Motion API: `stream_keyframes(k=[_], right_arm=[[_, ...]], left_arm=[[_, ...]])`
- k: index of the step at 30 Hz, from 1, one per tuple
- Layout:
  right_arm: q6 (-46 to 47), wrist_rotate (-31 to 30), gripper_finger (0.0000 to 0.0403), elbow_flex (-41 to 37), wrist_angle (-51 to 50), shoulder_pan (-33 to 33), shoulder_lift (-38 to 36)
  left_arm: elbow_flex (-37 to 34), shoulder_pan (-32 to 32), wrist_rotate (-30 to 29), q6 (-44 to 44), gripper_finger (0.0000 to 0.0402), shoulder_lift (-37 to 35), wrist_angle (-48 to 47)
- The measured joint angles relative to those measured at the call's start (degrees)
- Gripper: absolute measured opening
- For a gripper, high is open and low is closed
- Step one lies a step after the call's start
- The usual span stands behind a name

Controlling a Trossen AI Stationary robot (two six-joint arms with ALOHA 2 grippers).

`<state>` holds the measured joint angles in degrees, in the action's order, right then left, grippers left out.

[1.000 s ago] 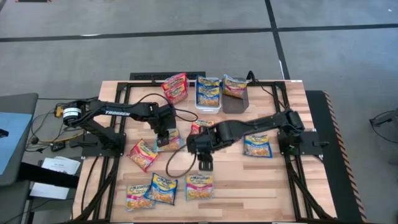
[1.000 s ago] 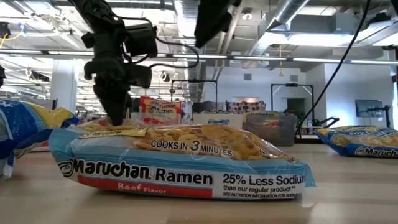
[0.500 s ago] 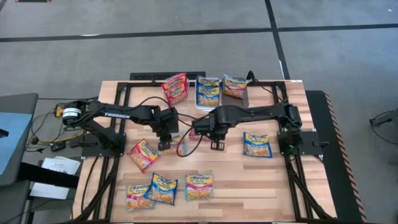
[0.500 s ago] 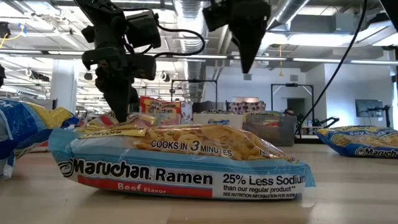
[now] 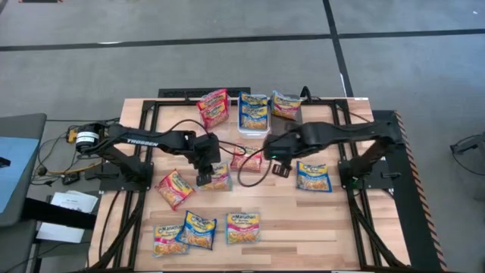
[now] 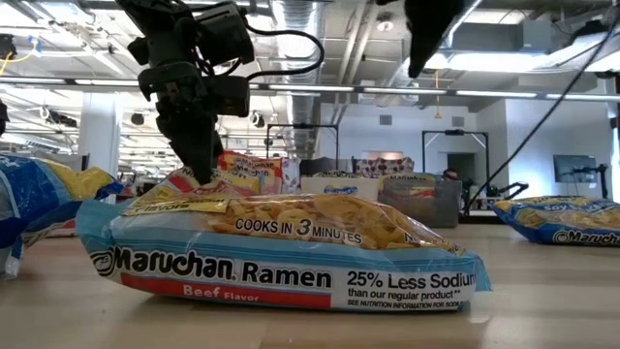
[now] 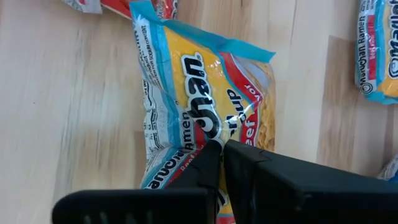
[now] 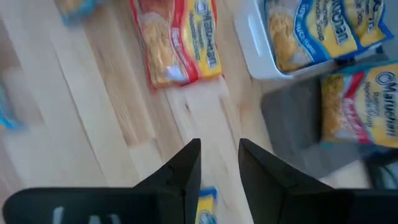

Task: Sort Maruchan noodles
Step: Put the light blue noodle pack into the black bin

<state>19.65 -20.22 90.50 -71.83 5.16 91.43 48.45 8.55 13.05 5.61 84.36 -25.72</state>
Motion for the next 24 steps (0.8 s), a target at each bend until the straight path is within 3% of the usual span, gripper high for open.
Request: stream_keyframes(k=[10, 17, 24], right_arm=[[4.09, 2.99, 0.0130, -25.65, 29.67, 0.09, -14.45], [6.99, 8.28, 0.0130, -34.86, 43.43, 0.44, -14.95], [5.65, 10.56, 0.0130, -37.44, 55.92, 0.38, -9.85]], left_arm=[[0.00, -1.65, -0.30, 1.31, 0.0000, 0.00, 2.69], [0.02, -1.80, -0.91, 1.29, 0.0000, 0.00, 4.36], [0.04, -2.19, -1.07, 1.16, 0.0000, 0.00, 6.01]])
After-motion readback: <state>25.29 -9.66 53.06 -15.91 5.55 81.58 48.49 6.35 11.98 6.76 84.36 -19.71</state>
